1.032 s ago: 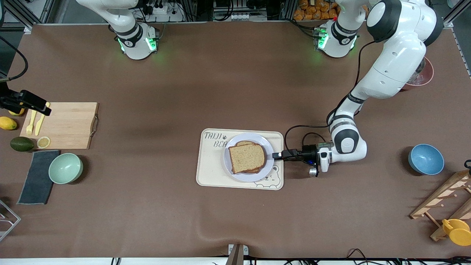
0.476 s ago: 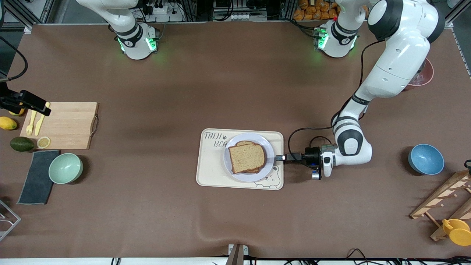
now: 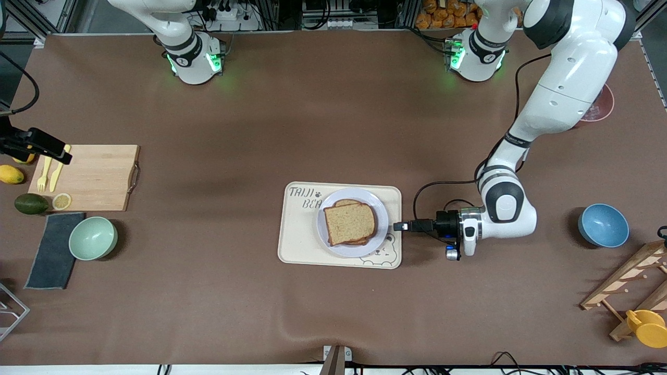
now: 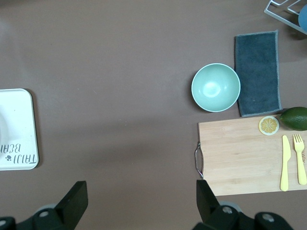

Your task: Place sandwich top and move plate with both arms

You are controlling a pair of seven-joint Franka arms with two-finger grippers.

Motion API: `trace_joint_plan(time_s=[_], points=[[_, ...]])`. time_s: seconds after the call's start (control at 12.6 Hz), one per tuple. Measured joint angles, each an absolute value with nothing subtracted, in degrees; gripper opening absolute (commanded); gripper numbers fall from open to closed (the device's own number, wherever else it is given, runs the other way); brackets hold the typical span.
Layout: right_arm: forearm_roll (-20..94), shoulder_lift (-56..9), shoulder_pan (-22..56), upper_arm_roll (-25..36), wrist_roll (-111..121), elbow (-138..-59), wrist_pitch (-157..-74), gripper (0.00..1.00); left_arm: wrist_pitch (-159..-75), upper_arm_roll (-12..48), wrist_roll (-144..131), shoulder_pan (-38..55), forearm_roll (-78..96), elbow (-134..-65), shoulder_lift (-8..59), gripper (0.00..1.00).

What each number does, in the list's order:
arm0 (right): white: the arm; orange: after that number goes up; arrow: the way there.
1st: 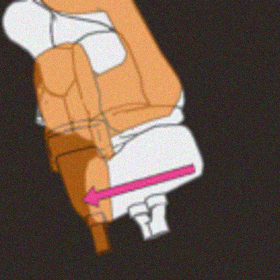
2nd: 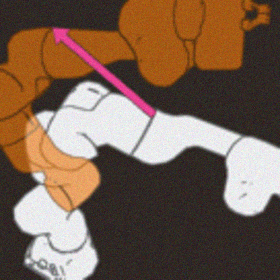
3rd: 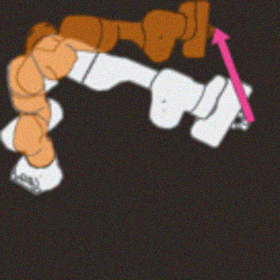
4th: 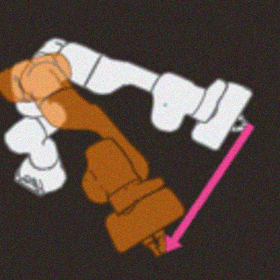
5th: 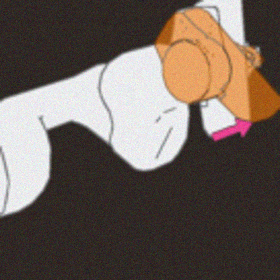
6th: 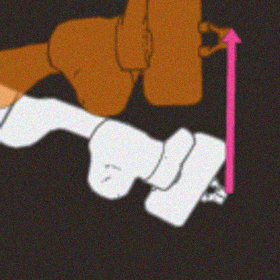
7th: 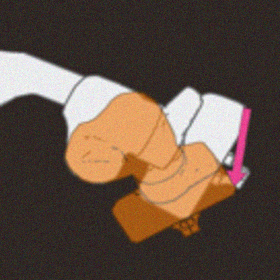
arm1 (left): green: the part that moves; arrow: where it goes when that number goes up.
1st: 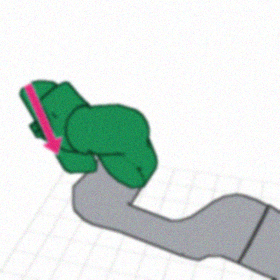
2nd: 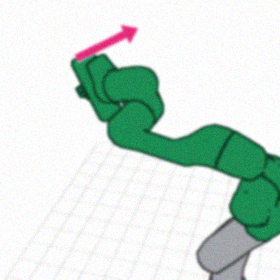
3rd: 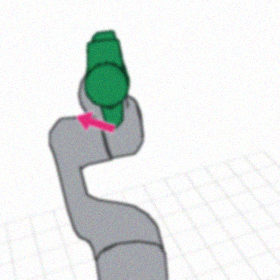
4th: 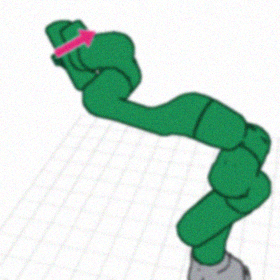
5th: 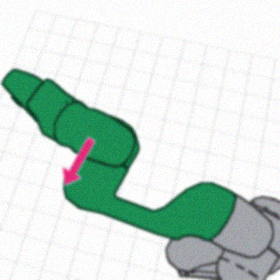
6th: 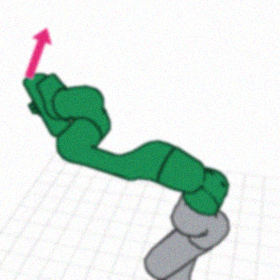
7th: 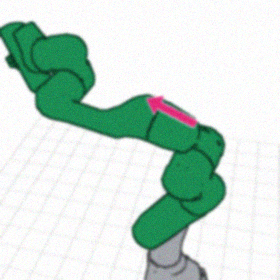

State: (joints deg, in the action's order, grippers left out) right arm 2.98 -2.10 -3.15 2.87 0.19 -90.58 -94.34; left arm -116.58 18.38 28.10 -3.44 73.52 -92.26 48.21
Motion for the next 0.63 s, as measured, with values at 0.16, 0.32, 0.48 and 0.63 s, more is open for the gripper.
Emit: trace_joint_plan(time_s=[0.16,0.32,0.48,0.63], points=[[2.98,-2.1,-3.15,2.87,0.19,-90.58,-94.35,1.0,-114.3,18.35,21.2,-3.78,69.01,-89.7,47.35,1.0],[2.98,-2.1,-3.15,2.87,0.19,-90.58,-94.36,1.0,-111.26,18.32,16.28,-4.88,65.01,-87.09,46.57,1.0],[2.97,-2.1,-3.15,2.87,0.19,-90.58,-94.36,1.0,-109.41,18.29,13.69,-6.28,60.8,-85.82,45.75,1.0],[2.97,-2.1,-3.15,2.87,0.19,-90.58,-94.37,1.0,-108.82,18.27,11.42,-7.22,55.88,-85.22,44.74,1.0]])
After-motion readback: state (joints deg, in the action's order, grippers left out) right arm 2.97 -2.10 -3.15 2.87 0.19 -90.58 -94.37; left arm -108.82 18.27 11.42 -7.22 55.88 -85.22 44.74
